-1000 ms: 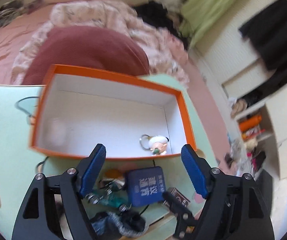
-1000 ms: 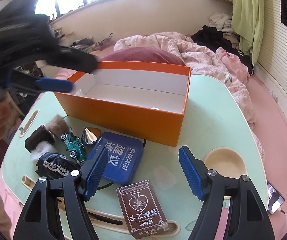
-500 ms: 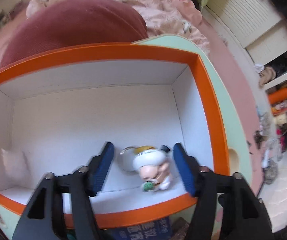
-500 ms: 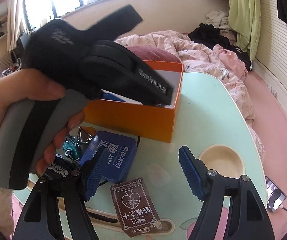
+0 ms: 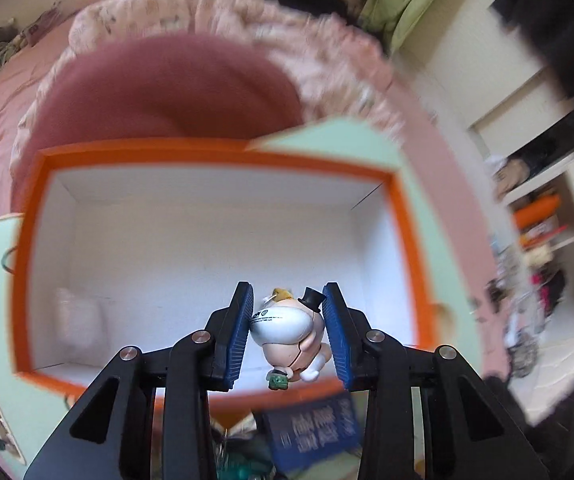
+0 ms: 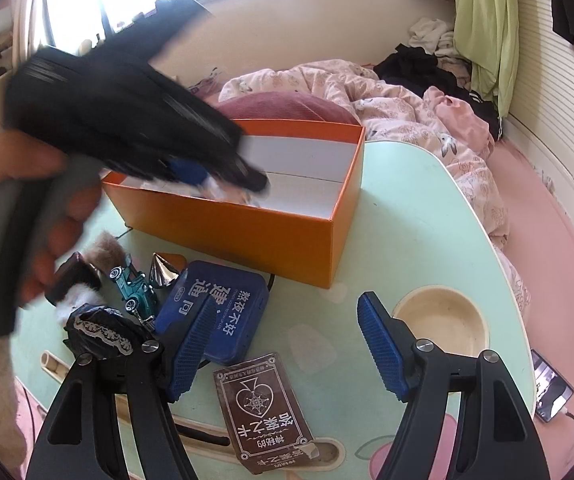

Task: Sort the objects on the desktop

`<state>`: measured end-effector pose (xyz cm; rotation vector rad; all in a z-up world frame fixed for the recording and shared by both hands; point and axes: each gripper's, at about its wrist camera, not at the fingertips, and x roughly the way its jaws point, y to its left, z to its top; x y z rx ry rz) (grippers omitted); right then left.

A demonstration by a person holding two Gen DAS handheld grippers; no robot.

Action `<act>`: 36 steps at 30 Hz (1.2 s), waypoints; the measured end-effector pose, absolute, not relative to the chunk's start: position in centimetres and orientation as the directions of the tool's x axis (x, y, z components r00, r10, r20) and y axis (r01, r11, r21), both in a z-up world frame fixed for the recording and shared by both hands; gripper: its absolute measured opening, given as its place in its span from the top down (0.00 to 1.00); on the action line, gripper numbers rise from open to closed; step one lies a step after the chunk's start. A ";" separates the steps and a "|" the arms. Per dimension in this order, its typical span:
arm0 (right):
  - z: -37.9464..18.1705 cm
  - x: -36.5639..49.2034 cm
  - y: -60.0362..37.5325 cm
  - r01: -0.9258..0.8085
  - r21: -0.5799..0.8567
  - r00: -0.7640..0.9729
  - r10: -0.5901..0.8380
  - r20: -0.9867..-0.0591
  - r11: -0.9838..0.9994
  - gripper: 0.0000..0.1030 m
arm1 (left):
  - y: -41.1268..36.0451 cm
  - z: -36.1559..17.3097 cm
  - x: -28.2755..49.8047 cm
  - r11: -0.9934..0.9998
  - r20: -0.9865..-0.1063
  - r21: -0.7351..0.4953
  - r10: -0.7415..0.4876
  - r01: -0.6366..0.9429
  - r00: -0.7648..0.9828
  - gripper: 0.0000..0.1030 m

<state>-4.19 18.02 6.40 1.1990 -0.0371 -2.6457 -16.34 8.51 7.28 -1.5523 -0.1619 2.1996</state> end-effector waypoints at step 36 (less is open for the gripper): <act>11.6 -15.6 10.5 0.337 0.340 -0.404 -0.462 -0.790 -0.878 0.29 | -6.8 4.7 2.8 -0.970 -0.740 -0.174 0.244 -0.172 -0.626 0.36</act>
